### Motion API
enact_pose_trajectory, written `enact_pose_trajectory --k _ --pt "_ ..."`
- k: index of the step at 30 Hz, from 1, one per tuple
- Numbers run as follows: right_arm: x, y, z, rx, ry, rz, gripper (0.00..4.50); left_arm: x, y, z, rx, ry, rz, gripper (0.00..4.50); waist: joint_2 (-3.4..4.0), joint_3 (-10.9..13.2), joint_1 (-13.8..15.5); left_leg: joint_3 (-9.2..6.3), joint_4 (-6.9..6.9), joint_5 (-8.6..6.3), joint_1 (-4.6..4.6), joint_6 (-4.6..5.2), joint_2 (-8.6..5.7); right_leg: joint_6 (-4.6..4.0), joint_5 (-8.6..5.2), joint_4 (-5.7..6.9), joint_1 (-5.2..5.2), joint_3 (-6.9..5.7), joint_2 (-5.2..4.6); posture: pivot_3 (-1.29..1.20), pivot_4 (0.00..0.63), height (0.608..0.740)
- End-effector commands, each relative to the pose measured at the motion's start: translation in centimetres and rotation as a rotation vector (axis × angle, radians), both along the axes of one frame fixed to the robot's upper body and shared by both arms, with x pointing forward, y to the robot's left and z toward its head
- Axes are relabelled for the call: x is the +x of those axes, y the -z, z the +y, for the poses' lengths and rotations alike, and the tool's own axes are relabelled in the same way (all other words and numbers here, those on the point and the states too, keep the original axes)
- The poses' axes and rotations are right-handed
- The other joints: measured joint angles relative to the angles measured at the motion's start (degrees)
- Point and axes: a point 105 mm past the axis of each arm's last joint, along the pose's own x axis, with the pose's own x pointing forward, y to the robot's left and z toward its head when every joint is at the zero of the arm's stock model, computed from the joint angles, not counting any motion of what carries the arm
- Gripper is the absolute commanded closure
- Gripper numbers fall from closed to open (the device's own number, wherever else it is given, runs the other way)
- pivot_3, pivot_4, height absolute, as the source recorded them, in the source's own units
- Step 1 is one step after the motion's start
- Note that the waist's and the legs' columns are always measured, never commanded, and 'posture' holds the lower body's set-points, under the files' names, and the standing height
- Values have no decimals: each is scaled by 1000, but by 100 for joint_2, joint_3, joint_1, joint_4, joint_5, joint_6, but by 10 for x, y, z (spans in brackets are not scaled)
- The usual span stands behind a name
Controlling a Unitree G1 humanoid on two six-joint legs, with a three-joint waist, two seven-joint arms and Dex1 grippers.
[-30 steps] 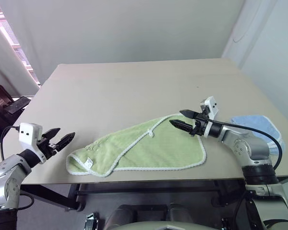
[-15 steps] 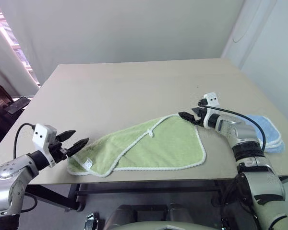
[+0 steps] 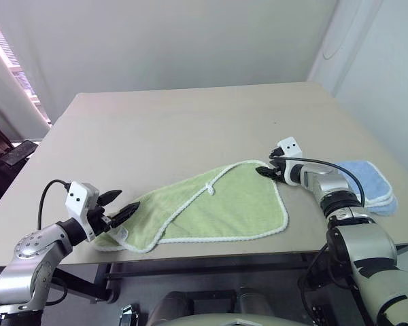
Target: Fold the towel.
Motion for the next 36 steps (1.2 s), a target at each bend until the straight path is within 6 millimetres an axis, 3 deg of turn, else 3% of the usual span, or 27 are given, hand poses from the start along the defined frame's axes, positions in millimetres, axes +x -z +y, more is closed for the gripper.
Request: enact_pose_trajectory --k 1,6,18,28,36 --pt "7 -10 10 -27 -35 -37 2747 1 -16 -7 12 42 -61 690 0 0 -12 0 0 0 1 0 0 0 0 0 1 0 0 0 0 740" --pt "9 -10 11 -39 -33 -53 4477 -10 -15 -3 41 66 -34 690 4 2 -15 1 -6 0 43 0 0 -1 -2 -2 38 2 0 0 0 740" --pt "17 -45 27 25 -82 -169 4477 -27 -4 -11 101 152 16 690 18 11 -25 3 -15 -1 51 0 4 -1 -3 -1 38 8 1 0 0 740" --pt "25 -128 46 43 -120 -380 4477 -15 5 -21 89 180 -2 690 25 15 15 3 -21 -1 47 0 4 -1 -5 -2 31 10 -3 0 0 740" --pt "24 -214 63 59 -130 -565 4477 -7 9 -32 92 233 -26 690 29 18 12 7 -41 -1 39 0 3 -2 -5 -5 11 12 -5 0 0 740"
